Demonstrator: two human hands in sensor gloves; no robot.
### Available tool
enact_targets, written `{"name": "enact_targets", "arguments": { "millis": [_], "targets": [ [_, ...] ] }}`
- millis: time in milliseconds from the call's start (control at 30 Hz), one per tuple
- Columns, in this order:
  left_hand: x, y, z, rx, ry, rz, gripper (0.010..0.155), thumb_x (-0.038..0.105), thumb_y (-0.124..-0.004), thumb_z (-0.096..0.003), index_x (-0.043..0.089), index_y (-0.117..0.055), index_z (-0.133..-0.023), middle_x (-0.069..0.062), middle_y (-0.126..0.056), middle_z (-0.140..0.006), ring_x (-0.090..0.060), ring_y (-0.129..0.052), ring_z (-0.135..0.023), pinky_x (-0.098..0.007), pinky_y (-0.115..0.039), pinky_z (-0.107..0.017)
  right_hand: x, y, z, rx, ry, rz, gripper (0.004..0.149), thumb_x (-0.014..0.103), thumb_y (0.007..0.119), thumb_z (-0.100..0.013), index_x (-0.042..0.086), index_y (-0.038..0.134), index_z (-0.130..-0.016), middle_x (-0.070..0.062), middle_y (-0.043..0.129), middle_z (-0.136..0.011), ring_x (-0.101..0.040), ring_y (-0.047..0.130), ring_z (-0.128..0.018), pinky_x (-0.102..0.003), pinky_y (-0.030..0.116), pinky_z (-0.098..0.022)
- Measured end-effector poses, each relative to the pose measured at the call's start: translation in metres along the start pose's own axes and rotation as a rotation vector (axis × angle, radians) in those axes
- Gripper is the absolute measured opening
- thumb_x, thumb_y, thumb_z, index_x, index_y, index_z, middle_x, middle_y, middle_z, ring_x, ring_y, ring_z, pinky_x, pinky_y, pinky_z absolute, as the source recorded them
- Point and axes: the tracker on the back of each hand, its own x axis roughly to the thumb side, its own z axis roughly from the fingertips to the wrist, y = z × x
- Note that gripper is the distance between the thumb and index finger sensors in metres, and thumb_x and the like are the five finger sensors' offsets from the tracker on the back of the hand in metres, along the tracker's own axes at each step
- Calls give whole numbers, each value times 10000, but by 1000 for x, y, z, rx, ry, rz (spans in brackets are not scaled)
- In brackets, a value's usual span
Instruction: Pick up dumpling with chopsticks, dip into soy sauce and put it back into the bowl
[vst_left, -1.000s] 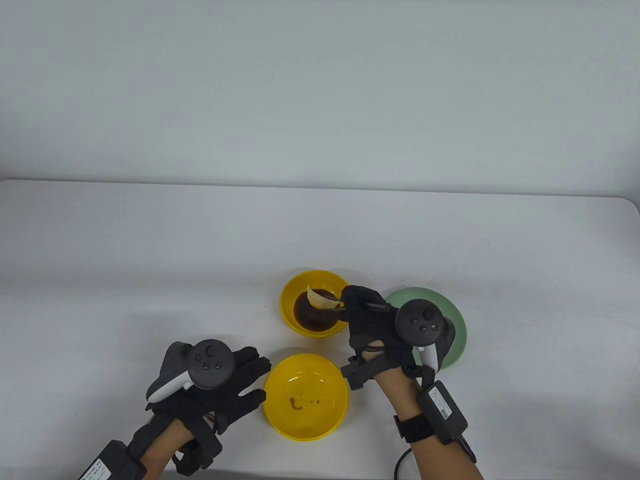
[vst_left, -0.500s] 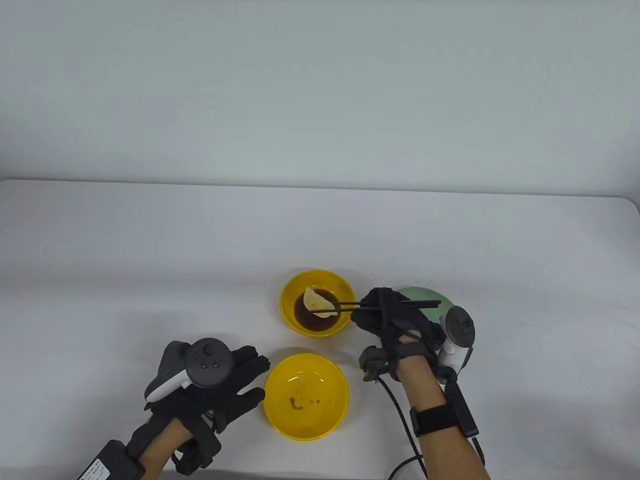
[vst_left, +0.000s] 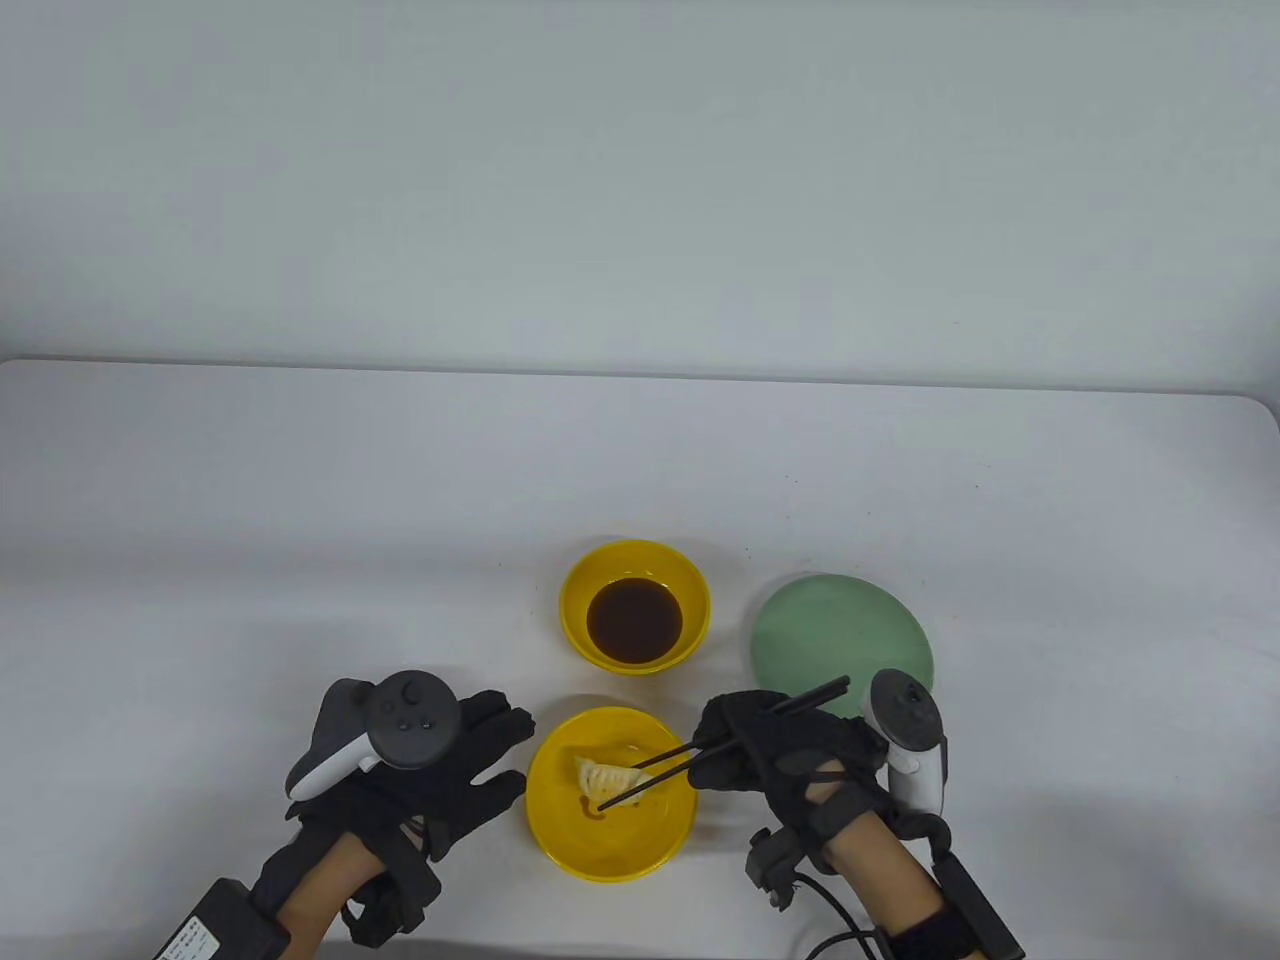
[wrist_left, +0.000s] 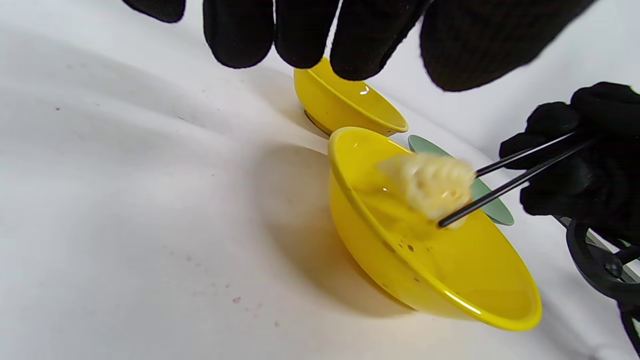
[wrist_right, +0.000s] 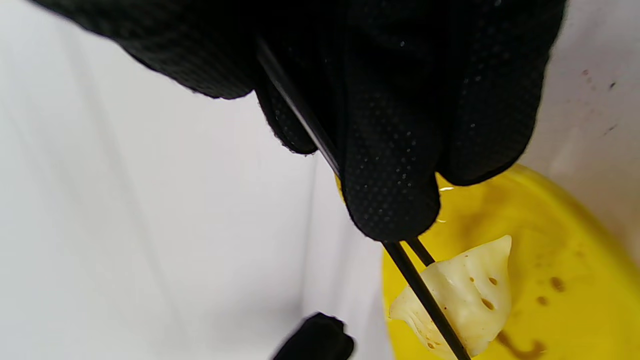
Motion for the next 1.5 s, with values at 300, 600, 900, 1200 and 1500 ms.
{"name": "enact_targets", "arguments": {
  "millis": [300, 600, 900, 1200, 1500],
  "targets": [
    [1, -1, -1, -9, 1, -11, 720, 599, -713, -475, 377, -512, -1130, 27, -434, -1222, -370, -508, -1141, -627, -383, -824, 1, 2, -3, 40, -67, 85, 443, 367, 811, -504, 16, 878, -767, -330, 876, -760, -299, 1116, -465, -502, 926, -382],
    [0, 0, 0, -5, 11, -1, 719, 597, -715, -475, 376, -515, -1130, 29, -438, -1221, -374, -512, -1138, -627, -386, -823, 22, -18, 14, 38, -128, -23, 440, 403, 763, -529, 80, 861, -811, -286, 844, -773, -286, 1096, -494, -490, 919, -401],
    [0, -3, -1, -25, 17, -10, 721, 596, -716, -473, 373, -517, -1129, 25, -444, -1219, -374, -517, -1136, -628, -391, -821, 63, -45, 43, -201, -488, 160, 450, 430, 745, -525, 112, 871, -818, -220, 922, -669, -248, 1115, -356, -503, 937, -365],
    [0, -2, 0, -16, 23, -15, 720, 596, -716, -473, 373, -518, -1129, 24, -448, -1218, -376, -523, -1134, -628, -395, -819, 71, -58, 45, -485, -547, 952, 462, 335, 781, -519, 144, 709, -933, -228, 696, -901, -343, 985, -655, -555, 794, -557],
    [0, -2, -1, -24, 26, -12, 720, 595, -716, -473, 371, -519, -1129, 26, -448, -1218, -374, -522, -1134, -627, -395, -820, 21, -56, -24, -365, -332, 1643, 442, 310, 758, -517, 165, 693, -929, -224, 563, -933, -354, 888, -747, -554, 706, -605]
  ]
}}
